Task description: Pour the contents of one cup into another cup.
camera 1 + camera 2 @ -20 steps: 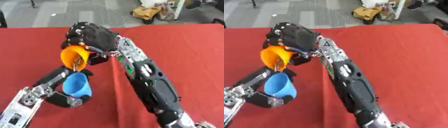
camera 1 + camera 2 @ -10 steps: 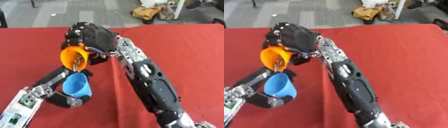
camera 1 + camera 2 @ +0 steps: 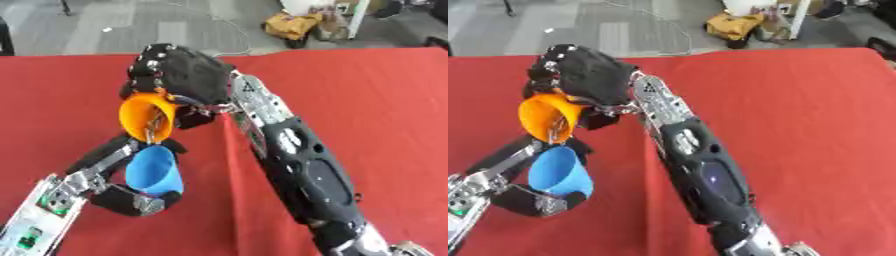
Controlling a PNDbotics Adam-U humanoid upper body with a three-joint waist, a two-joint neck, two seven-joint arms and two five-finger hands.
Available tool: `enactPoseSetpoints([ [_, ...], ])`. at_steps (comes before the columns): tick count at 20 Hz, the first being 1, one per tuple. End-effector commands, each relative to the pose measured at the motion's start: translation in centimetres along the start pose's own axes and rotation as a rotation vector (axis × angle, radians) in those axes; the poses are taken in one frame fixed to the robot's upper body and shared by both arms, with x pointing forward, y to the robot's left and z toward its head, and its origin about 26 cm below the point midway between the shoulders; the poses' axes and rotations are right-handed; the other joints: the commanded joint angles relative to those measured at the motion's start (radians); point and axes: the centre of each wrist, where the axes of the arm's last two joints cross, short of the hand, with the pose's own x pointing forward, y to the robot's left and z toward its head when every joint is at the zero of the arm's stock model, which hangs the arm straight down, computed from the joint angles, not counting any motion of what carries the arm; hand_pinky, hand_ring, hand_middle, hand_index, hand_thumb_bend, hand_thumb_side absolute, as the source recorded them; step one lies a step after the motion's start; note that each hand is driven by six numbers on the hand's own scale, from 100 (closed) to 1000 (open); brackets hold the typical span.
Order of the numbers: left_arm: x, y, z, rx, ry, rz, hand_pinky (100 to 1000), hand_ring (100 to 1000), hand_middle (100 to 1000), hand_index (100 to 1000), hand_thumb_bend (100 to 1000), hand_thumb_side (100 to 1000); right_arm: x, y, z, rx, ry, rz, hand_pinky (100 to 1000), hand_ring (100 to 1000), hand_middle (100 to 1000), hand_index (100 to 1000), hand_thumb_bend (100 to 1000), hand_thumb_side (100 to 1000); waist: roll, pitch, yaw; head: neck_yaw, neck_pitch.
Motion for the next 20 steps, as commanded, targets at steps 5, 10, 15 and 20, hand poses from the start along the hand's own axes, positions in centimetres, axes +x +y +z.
enactPoseSetpoints([
  [5,0.36,0.91,-0.26,0.003,-0.015,-0.024,336,311,457,782,100,113,-0.26,-1.23,-0.99,-0.025,-0.033,0.054,646,606,515,721,368,100,0.0,-0.019,0.001,-0.001,-0.011],
  [10,0.2,0.89,-0.28,0.001,-0.01,-0.027,337,312,458,783,100,114,-0.28,-1.34,-1.09,-0.029,-0.038,0.066,645,604,519,721,369,100,-0.001,-0.018,0.0,-0.001,-0.013],
  [15,-0.01,0.86,-0.26,-0.003,-0.005,-0.03,338,312,459,783,100,114,-0.33,-1.52,-1.16,-0.035,-0.042,0.077,644,602,521,722,368,100,-0.001,-0.017,-0.001,0.0,-0.014],
  [20,-0.27,0.82,-0.2,-0.004,0.002,-0.032,339,313,459,784,100,115,-0.33,-1.61,-1.23,-0.038,-0.046,0.085,643,601,524,721,367,100,-0.001,-0.017,-0.003,0.0,-0.015],
])
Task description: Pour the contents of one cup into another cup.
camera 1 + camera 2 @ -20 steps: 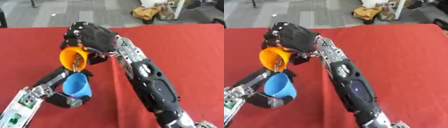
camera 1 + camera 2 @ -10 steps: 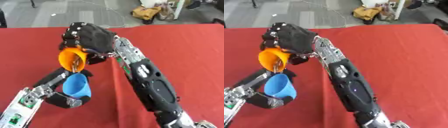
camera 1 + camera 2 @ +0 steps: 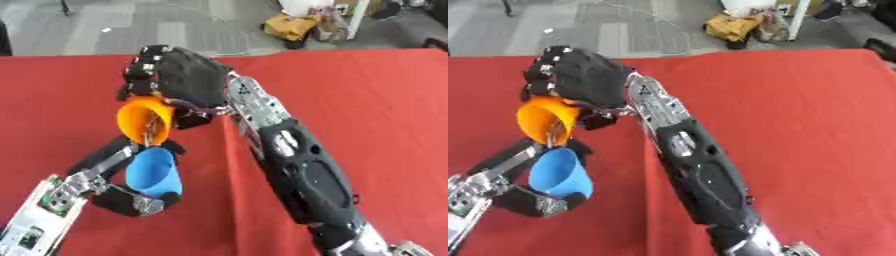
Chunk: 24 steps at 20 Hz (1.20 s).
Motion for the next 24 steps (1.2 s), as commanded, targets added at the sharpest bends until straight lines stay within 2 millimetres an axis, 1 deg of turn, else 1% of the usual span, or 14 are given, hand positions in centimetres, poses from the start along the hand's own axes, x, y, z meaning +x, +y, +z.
enactPoseSetpoints([
  [1,0.33,0.9,-0.25,0.006,-0.015,-0.029,339,313,459,784,100,115,-0.54,-1.59,-1.0,-0.036,-0.031,0.048,643,600,524,721,367,100,0.002,-0.019,-0.001,0.0,-0.013],
  [24,-0.06,0.81,-0.28,-0.005,-0.012,-0.019,342,315,461,786,100,118,-0.52,-1.54,-1.13,-0.039,-0.043,0.066,641,597,531,722,368,100,-0.004,-0.02,0.003,-0.001,-0.014],
])
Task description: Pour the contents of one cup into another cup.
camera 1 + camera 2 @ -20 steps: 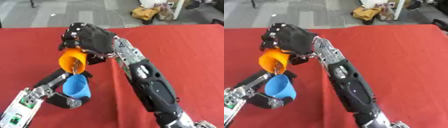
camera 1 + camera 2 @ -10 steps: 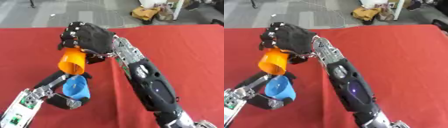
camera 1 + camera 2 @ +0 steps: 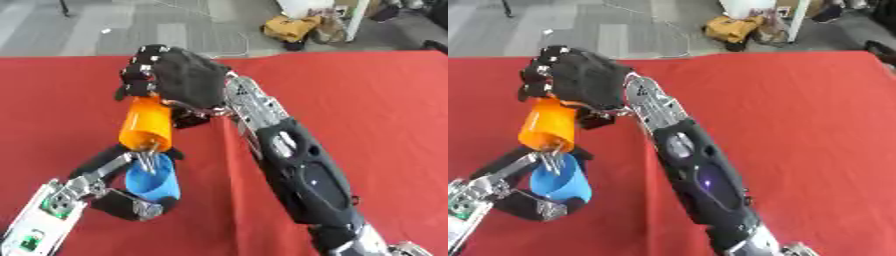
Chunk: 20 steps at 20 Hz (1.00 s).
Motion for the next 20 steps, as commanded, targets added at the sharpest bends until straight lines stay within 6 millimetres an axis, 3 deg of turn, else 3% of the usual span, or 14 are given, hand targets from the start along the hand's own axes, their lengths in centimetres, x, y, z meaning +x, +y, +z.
enactPoseSetpoints([
  [1,0.51,1.02,-0.4,0.012,-0.02,-0.023,342,315,462,786,100,118,-0.5,-1.29,-0.83,-0.034,-0.031,0.038,641,597,531,722,368,100,0.001,-0.02,0.002,-0.001,-0.009],
  [20,0.53,1.04,-0.54,0.009,-0.025,-0.023,344,316,463,787,100,120,-0.52,-1.33,-0.88,-0.037,-0.032,0.042,640,597,530,721,367,100,0.001,-0.02,0.003,-0.004,-0.01],
])
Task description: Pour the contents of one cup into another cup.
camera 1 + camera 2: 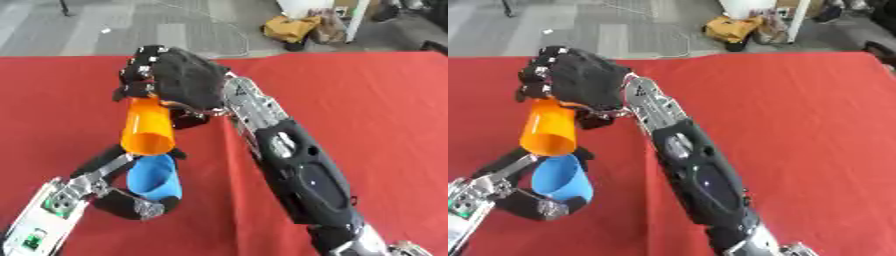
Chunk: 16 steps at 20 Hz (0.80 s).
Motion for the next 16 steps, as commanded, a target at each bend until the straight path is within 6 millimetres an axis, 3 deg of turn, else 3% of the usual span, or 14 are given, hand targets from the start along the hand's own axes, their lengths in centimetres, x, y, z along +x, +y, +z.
enactPoseSetpoints([
  [1,0.5,1.1,-0.3,0.012,-0.018,-0.026,344,317,463,787,100,120,-0.6,-1.3,-0.8,-0.034,-0.027,0.038,641,597,529,720,368,100,0.002,-0.02,0.002,-0.003,-0.01],
  [6,0.4,1.0,-0.2,0.01,-0.015,-0.025,345,317,464,787,100,122,-0.7,-1.2,-0.5,-0.031,-0.017,0.029,641,598,520,714,373,100,0.004,-0.02,0.001,-0.003,-0.01],
  [16,-0.1,1.0,0.1,0.026,0.01,-0.03,345,317,465,789,100,122,-1.2,-0.4,1.2,-0.02,0.045,-0.014,644,607,492,710,276,100,0.006,-0.017,-0.003,-0.003,-0.012],
])
